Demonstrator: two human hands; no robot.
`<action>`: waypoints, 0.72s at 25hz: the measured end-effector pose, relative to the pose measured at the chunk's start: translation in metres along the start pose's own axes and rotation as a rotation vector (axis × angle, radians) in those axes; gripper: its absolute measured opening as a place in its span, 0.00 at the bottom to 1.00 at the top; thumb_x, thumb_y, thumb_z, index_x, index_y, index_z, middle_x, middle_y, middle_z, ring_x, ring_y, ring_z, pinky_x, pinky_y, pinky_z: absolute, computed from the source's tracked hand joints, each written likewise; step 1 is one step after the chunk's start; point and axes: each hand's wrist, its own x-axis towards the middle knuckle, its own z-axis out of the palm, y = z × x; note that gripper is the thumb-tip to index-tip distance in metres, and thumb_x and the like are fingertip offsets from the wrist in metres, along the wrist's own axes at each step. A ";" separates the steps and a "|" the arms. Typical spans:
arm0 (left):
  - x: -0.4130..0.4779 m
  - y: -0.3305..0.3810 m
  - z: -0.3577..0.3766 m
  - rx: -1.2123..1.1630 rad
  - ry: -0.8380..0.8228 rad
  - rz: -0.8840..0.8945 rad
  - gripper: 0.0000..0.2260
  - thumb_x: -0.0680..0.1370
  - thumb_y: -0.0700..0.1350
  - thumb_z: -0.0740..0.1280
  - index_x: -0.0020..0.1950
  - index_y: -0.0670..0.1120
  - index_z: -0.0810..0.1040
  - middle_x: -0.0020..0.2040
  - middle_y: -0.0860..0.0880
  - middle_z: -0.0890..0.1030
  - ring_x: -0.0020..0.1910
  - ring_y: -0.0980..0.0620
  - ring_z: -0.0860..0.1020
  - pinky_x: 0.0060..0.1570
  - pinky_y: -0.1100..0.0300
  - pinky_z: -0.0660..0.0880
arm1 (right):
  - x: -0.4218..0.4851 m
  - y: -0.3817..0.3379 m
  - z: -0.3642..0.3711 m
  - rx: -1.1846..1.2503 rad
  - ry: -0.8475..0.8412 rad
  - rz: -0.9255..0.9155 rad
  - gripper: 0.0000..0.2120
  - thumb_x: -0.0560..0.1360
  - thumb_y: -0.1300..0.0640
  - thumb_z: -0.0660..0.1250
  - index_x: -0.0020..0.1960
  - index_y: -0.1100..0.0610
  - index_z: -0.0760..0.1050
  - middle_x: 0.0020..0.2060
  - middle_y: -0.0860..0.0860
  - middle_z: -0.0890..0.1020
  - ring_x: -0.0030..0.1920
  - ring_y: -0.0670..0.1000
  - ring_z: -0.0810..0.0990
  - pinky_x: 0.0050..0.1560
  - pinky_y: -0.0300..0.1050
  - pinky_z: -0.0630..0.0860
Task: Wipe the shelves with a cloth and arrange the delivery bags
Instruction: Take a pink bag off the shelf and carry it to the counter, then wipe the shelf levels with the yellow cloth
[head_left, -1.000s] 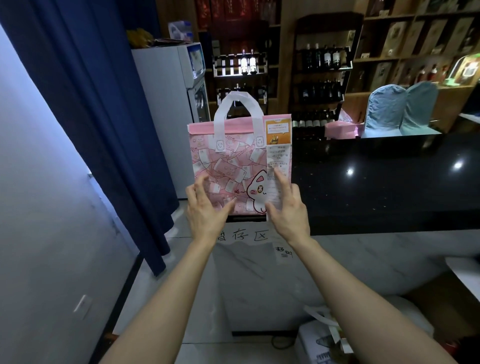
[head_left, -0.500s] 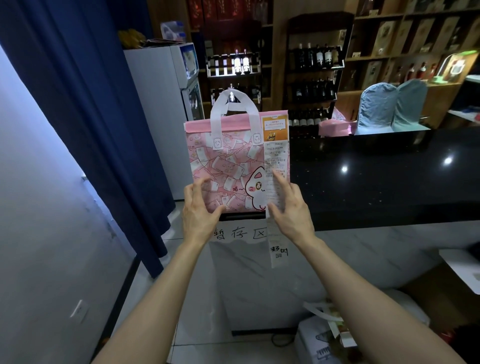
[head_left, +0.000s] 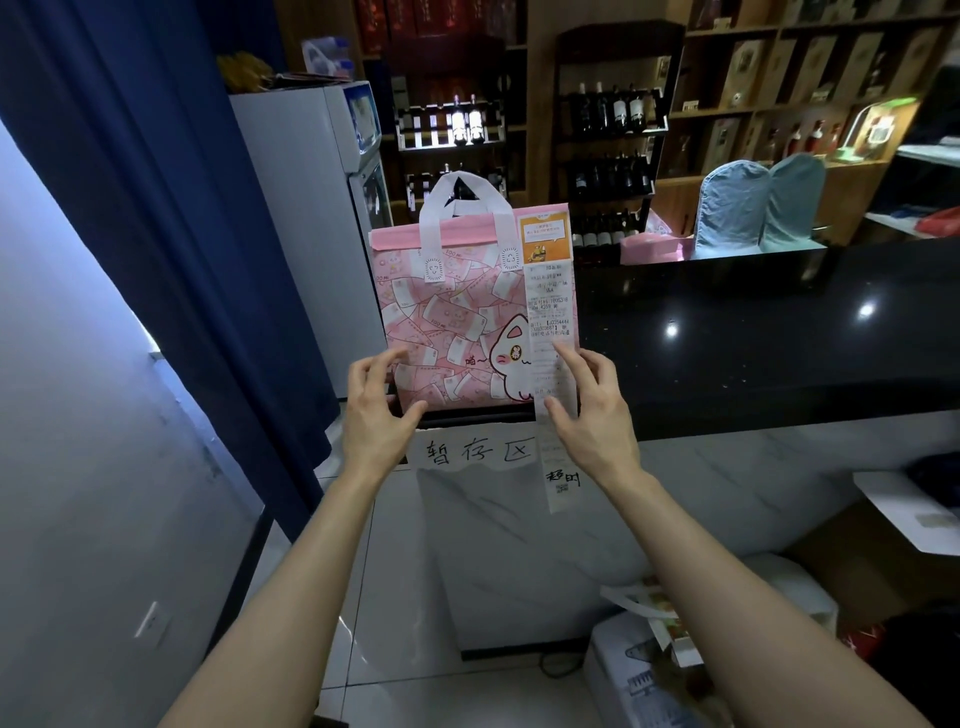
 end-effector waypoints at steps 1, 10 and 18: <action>0.000 -0.002 -0.003 -0.005 0.003 0.007 0.34 0.75 0.42 0.81 0.75 0.64 0.72 0.70 0.55 0.69 0.67 0.54 0.77 0.65 0.53 0.82 | -0.004 -0.003 -0.005 -0.025 0.017 -0.006 0.38 0.79 0.53 0.74 0.82 0.35 0.59 0.74 0.49 0.66 0.68 0.50 0.76 0.60 0.49 0.84; -0.045 -0.057 -0.084 0.217 -0.118 -0.066 0.27 0.79 0.47 0.78 0.75 0.59 0.73 0.69 0.58 0.71 0.62 0.56 0.80 0.62 0.49 0.84 | -0.031 -0.091 0.023 -0.027 -0.142 -0.368 0.31 0.79 0.54 0.73 0.80 0.47 0.68 0.74 0.50 0.69 0.70 0.53 0.75 0.68 0.51 0.78; -0.224 -0.114 -0.217 0.647 -0.183 -0.593 0.27 0.80 0.51 0.75 0.78 0.56 0.72 0.73 0.51 0.74 0.66 0.44 0.82 0.62 0.43 0.81 | -0.099 -0.189 0.181 -0.110 -0.973 -0.690 0.30 0.80 0.43 0.70 0.79 0.46 0.67 0.75 0.48 0.70 0.68 0.53 0.77 0.64 0.48 0.79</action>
